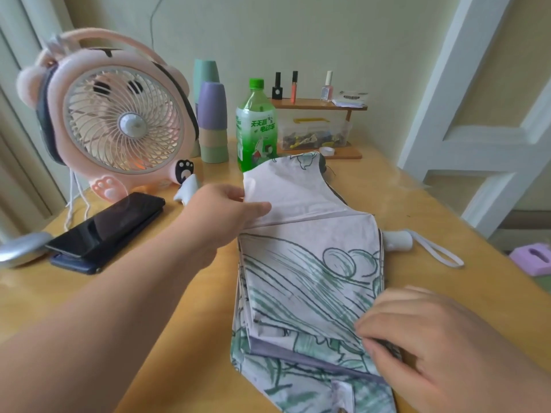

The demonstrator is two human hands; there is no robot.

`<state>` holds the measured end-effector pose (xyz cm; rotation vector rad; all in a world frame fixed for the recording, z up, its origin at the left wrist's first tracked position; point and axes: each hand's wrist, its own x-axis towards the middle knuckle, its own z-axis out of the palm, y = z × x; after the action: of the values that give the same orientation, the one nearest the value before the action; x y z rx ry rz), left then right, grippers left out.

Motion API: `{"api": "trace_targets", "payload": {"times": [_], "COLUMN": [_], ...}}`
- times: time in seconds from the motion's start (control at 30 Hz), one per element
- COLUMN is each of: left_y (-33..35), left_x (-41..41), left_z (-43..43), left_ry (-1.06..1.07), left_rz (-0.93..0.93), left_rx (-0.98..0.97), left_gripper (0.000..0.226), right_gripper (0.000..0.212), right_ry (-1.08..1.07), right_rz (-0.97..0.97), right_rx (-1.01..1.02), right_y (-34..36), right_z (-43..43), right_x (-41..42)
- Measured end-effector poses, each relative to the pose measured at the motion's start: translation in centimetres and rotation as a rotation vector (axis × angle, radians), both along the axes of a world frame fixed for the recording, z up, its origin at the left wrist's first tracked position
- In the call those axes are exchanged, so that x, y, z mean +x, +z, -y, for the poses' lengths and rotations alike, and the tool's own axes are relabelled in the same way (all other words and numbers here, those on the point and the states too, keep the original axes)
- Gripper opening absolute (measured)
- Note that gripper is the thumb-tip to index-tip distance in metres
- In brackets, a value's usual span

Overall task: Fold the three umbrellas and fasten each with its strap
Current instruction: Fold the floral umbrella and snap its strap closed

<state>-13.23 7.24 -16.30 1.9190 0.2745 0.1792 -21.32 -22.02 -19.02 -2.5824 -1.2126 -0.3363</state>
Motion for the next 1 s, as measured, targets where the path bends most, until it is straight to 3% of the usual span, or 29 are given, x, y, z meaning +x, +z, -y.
{"api": "trace_targets", "payload": {"times": [0.1, 0.23, 0.47, 0.57, 0.7, 0.8, 0.9, 1.0], "left_y": [-0.4, 0.1, 0.7, 0.8, 1.2, 1.4, 2.0, 2.8], "left_x": [0.5, 0.7, 1.1, 0.9, 0.4, 0.0, -0.4, -1.0], "left_z": [0.5, 0.8, 0.8, 1.1, 1.6, 1.4, 0.6, 0.0], "left_ry": [-0.073, -0.269, -0.232, -0.205, -0.222, -0.262, -0.261, -0.336], "left_rz": [0.02, -0.049, 0.153, 0.229, 0.312, 0.391, 0.413, 0.398], "left_rx": [-0.251, -0.433, -0.319, -0.304, -0.468, -0.435, -0.43, -0.508], "left_gripper": [0.057, 0.042, 0.018, 0.014, 0.013, 0.021, 0.029, 0.031], "right_gripper": [0.017, 0.009, 0.013, 0.041, 0.07, 0.065, 0.055, 0.047], "right_ry": [-0.01, -0.062, -0.391, -0.492, -0.376, -0.296, -0.035, 0.157], "right_rz": [-0.006, -0.059, -0.284, -0.404, -0.593, -0.557, -0.812, -0.814], "right_rx": [0.071, 0.304, 0.865, 0.824, 0.852, 0.93, 1.181, 1.31], "right_y": [0.3, 0.9, 5.2, 7.0, 7.8, 8.7, 10.3, 11.7], "right_z": [-0.2, 0.1, -1.8, -3.3, -5.6, -6.6, -6.6, -6.0], "right_x": [0.2, 0.4, 6.5, 11.9, 15.5, 16.0, 14.7, 12.3]}}
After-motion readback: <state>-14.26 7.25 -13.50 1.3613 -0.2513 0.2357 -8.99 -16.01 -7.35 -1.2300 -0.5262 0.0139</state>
